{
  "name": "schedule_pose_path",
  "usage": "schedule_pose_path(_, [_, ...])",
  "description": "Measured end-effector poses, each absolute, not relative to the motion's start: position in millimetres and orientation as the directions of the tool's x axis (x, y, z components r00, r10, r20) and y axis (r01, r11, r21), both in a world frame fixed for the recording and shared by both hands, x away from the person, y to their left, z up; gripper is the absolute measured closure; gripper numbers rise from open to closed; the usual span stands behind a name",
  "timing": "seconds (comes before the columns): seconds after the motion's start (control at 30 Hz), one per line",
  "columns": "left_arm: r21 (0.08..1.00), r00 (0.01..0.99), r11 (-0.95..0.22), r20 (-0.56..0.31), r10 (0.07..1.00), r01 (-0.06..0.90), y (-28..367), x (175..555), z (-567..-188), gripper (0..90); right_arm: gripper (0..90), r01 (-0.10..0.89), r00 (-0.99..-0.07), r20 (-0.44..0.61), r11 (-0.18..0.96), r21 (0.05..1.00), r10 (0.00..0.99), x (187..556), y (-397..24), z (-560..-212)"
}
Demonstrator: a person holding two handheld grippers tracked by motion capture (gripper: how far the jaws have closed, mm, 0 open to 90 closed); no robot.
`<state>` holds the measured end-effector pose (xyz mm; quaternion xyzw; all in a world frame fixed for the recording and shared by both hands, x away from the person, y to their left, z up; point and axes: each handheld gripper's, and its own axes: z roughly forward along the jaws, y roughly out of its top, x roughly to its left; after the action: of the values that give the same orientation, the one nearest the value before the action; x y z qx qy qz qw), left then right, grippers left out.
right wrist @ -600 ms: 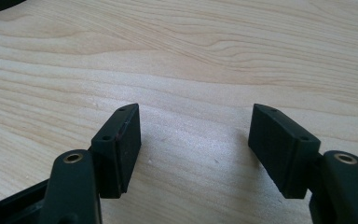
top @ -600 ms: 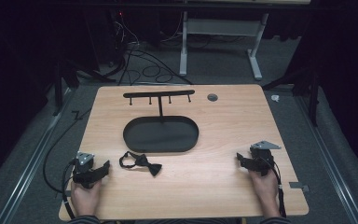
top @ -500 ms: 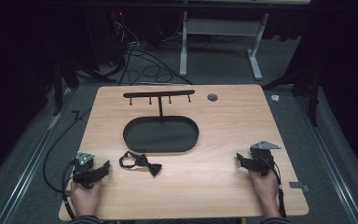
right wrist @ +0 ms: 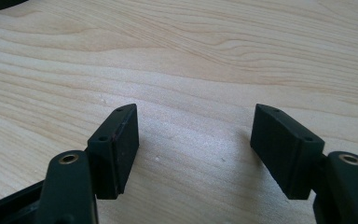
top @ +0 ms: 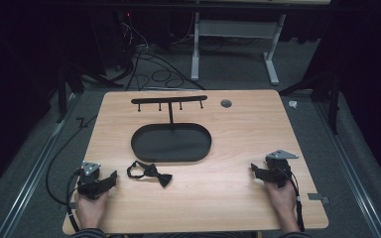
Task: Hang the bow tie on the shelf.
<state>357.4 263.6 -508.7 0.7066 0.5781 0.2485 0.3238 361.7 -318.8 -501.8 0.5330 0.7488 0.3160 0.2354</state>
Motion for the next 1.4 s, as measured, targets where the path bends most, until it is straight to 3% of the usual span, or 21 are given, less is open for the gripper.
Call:
schedule_pose_path(0.43, [0.767, 0.233, -0.102, -0.063, 0.971, 0.634, 260, 342, -499, 43.2, 33.3, 0.650, -0.321, -0.015, 0.232, 0.724, 0.947, 362, -319, -502])
schedule_pose_path(0.73, [0.773, 0.273, -0.075, -0.129, 0.953, 0.630, 252, 338, -489, 43.1, 33.3, 0.651, -0.320, -0.014, 0.231, 0.724, 0.947, 361, -319, -502])
schedule_pose_path(1.17, [0.741, 0.293, -0.095, -0.142, 0.946, 0.665, 227, 354, -490, 45.7, 33.3, 0.652, -0.319, -0.012, 0.229, 0.723, 0.948, 361, -318, -502])
schedule_pose_path(1.4, [0.714, 0.294, -0.104, -0.148, 0.944, 0.693, 218, 362, -494, 52.3, 33.3, 0.651, -0.319, -0.012, 0.229, 0.724, 0.948, 361, -319, -502])
